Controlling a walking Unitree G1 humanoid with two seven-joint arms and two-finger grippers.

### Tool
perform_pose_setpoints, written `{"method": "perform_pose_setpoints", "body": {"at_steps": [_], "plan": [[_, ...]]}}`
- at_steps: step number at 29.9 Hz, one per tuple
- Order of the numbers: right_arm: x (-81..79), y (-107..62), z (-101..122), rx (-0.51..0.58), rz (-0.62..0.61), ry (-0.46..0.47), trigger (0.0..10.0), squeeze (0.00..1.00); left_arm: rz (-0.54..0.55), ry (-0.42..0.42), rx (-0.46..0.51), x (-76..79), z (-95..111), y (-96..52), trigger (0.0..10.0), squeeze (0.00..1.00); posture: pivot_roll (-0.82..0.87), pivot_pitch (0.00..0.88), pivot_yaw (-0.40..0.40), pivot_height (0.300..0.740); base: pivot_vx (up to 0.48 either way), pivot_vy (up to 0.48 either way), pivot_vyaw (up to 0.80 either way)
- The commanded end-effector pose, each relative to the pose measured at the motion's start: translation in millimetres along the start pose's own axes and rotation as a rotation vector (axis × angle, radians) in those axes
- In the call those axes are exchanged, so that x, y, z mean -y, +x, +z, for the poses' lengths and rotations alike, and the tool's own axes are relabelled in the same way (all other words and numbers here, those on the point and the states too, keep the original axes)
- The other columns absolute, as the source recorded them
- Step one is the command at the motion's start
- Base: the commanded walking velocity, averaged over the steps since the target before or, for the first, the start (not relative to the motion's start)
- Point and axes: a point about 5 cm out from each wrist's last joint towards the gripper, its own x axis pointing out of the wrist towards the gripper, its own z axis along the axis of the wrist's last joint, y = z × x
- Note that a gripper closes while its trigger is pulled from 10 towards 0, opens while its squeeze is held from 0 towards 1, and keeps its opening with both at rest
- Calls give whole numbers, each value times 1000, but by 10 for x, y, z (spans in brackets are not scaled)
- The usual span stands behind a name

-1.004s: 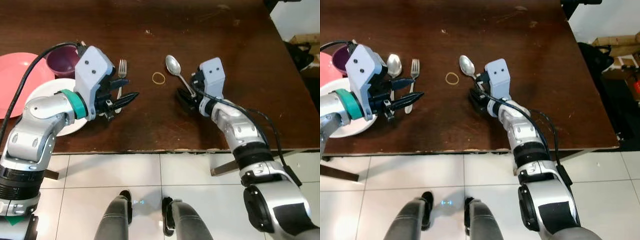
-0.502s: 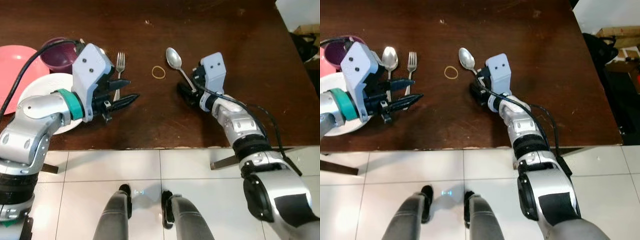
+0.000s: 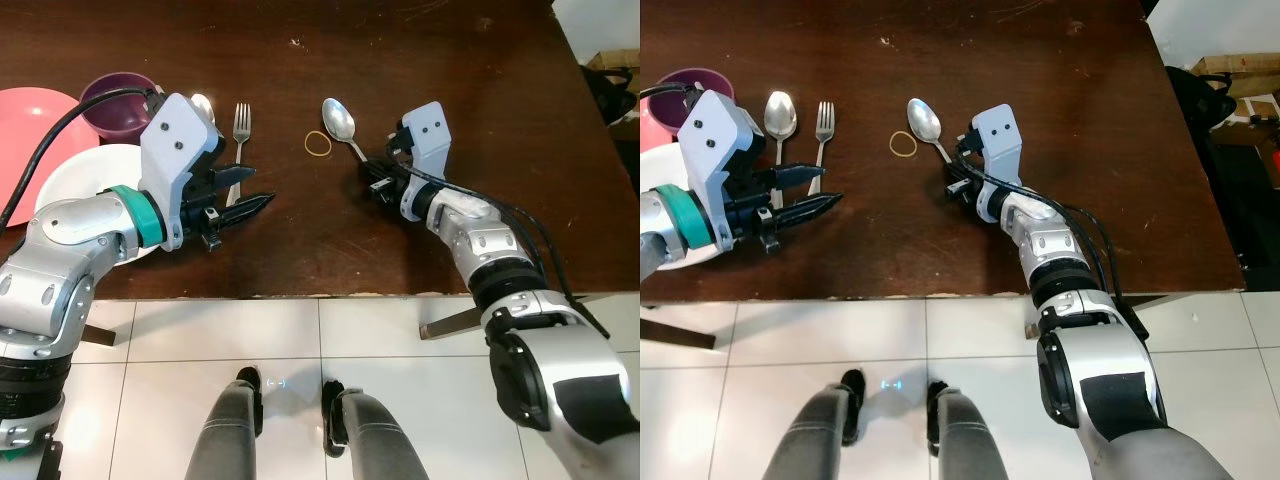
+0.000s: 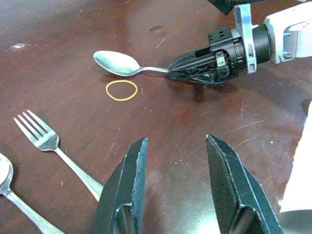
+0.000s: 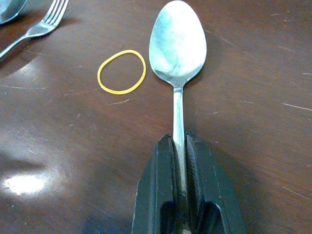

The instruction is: Setting the table

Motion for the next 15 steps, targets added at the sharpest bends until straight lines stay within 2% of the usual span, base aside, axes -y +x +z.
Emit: {"method": "perform_pose_setpoints", "body": {"at_steps": [1,5,7,12,13,15], "plan": [[24,-59,-230,-73,-14,60,0,0,-7,0,-2,30,-3,-7,10000,0,179,268,-15,740,0,0,0],[53,-59,-141,-16,-32,60,0,0,-5,-3,0,37,-8,10,10000,0,175,263,-16,740,0,0,0],[77,-61,-4,68,-35,65,0,0,-2,-7,2,46,-16,35,10000,0,170,253,-17,740,0,0,0],[79,-65,134,152,-19,83,0,0,2,-12,6,55,-22,57,10000,0,165,245,-13,740,0,0,0],[19,-146,410,317,-27,79,0,0,67,-39,36,70,-34,141,10000,0,127,207,12,740,0,0,0],[-103,-389,730,516,-46,69,0,0,156,-87,70,93,-54,263,10000,0,105,193,25,740,0,0,0]]}}
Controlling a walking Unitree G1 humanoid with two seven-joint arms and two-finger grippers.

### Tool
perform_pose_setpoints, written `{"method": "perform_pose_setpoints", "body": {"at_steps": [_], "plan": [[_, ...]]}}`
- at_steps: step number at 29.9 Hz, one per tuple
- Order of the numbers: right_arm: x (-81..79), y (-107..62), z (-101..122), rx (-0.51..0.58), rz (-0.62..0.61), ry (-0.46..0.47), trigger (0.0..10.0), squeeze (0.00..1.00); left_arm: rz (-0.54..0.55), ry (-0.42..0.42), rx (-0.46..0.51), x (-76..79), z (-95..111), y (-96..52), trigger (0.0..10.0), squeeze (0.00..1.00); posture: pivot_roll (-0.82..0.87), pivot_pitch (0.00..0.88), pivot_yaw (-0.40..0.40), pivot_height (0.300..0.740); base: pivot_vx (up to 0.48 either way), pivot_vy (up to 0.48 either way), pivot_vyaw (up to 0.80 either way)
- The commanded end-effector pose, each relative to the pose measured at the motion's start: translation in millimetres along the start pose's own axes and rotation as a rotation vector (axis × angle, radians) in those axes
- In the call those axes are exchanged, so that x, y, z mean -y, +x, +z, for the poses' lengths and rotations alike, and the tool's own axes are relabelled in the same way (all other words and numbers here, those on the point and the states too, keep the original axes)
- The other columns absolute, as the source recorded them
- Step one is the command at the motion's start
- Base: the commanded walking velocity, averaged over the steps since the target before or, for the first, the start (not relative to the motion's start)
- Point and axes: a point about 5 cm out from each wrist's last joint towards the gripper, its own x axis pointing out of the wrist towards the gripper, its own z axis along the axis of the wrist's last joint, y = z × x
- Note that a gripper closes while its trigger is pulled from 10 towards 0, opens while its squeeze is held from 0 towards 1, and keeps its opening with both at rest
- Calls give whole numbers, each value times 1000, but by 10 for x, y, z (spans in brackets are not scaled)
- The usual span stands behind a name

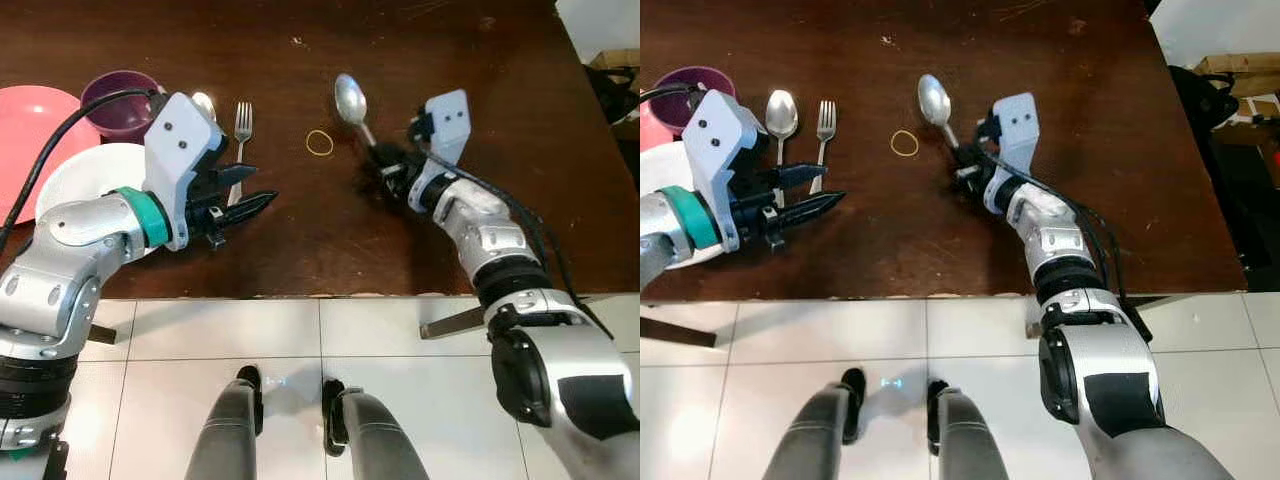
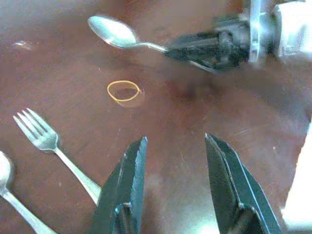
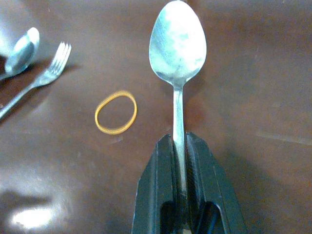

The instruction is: Setting the table

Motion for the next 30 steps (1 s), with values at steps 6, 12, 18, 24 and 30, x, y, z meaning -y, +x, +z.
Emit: {"method": "perform_pose_setpoints", "body": {"at_steps": [6,12,18,24,30], "plan": [[-255,-330,475,257,-105,-55,10000,0,122,-36,53,41,-24,168,10000,0,74,163,32,740,0,0,0],[-323,-543,398,289,-284,-80,10000,0,174,-63,123,79,34,247,10000,0,35,115,40,740,0,0,0],[-371,-667,283,247,-382,-105,10000,0,223,-68,147,156,22,327,10000,0,15,80,32,740,0,0,0],[-342,-800,69,175,-475,-111,10000,0,286,-81,138,212,-79,378,10000,0,9,59,22,740,0,0,0],[-254,-883,45,156,-547,-122,10000,0,370,-130,109,223,-242,396,10000,0,-3,59,15,740,0,0,0]]}}
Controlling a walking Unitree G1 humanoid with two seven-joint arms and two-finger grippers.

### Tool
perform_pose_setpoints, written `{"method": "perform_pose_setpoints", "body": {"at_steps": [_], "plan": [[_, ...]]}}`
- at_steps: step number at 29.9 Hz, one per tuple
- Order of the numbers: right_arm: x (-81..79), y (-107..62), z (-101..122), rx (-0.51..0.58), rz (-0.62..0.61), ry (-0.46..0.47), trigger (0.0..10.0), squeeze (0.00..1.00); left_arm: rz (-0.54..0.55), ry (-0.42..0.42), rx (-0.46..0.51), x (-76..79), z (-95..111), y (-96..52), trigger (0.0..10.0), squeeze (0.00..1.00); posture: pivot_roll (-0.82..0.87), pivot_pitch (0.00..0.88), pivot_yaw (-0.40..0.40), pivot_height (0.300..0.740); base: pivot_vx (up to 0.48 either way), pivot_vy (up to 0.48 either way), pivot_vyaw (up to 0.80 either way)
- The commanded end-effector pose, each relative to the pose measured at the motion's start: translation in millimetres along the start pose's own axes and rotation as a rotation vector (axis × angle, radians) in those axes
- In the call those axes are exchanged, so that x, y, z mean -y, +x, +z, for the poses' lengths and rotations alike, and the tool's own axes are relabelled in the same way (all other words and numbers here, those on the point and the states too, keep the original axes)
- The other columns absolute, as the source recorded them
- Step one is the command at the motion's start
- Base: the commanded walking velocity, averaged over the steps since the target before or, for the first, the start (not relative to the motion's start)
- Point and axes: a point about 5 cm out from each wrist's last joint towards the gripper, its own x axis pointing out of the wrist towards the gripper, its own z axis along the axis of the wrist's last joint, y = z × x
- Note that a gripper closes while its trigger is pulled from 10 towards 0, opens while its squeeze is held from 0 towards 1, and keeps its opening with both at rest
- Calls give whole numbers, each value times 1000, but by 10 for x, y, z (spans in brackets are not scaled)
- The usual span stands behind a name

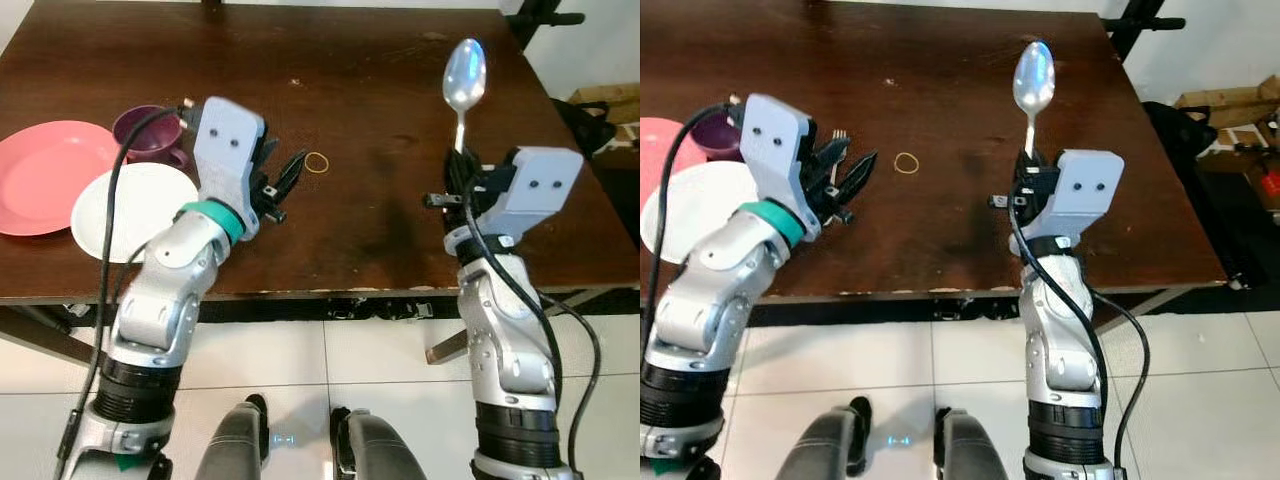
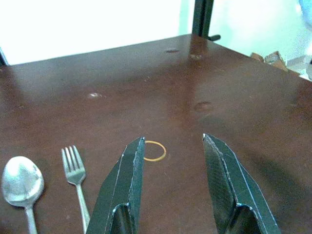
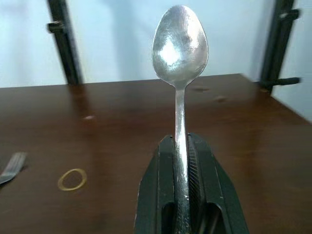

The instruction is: Setting the table

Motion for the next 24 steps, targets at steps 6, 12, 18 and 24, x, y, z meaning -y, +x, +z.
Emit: {"method": "perform_pose_setpoints", "body": {"at_steps": [6,12,18,24], "plan": [[117,74,113,33,-61,-26,10000,0,95,6,-16,-65,-102,39,10000,0,-9,55,20,740,0,0,0],[118,85,121,36,-75,-32,10000,0,107,22,-2,-66,-106,74,10000,0,-13,48,16,740,0,0,0],[124,94,112,30,-80,-41,10000,0,100,36,16,-50,-94,101,10000,0,-15,47,18,740,-295,0,0],[134,93,101,24,-86,-42,10000,0,98,36,22,-49,-95,109,10000,0,-19,47,19,740,-303,0,0]]}}
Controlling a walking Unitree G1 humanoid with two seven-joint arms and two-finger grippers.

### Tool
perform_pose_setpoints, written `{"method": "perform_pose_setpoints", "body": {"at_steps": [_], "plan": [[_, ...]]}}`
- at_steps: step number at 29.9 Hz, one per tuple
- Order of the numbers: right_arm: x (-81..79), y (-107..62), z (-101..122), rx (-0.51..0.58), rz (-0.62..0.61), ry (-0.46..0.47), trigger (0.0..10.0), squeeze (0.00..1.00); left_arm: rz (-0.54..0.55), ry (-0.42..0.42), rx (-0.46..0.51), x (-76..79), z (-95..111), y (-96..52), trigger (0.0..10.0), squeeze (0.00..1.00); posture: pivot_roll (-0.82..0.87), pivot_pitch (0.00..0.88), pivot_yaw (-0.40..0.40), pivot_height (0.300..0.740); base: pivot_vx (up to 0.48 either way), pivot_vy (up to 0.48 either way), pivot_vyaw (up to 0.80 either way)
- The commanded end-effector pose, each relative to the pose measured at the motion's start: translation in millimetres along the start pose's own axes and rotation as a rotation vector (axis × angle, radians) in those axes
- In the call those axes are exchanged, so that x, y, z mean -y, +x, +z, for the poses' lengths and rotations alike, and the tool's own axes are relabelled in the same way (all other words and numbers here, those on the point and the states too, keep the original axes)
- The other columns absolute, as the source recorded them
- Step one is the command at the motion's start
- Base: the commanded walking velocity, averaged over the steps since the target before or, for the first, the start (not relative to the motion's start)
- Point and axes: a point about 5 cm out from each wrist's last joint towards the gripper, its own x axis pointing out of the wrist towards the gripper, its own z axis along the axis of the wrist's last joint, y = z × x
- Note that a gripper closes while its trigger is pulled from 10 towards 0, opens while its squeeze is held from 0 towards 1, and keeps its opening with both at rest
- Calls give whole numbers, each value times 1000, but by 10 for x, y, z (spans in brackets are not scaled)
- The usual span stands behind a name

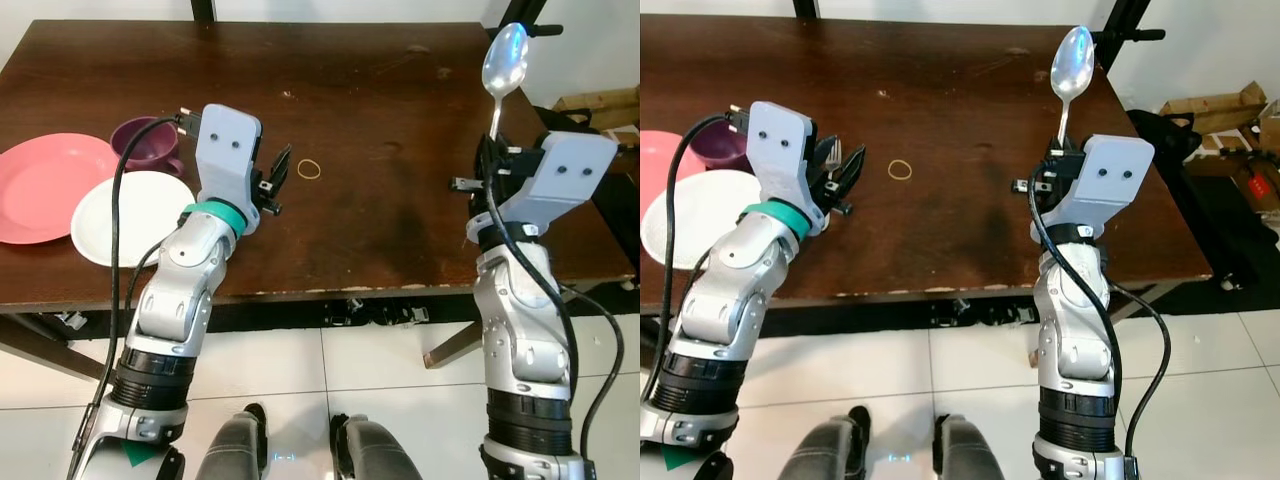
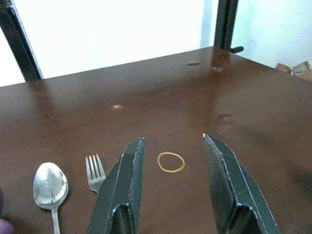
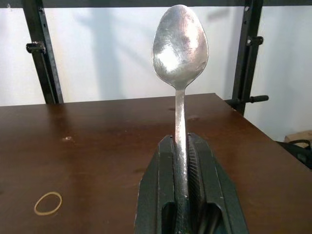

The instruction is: Setting the table

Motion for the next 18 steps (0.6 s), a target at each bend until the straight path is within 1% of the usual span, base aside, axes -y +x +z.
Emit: {"method": "perform_pose_setpoints", "body": {"at_steps": [1,18], "plan": [[19,2,-23,-16,-13,-6,10000,0,-9,5,-11,24,-33,13,10000,0,-19,47,19,740,-304,0,0],[29,4,-40,-25,-17,-16,10000,0,-5,6,2,28,-34,52,10000,0,-22,52,21,740,-328,0,0]]}}
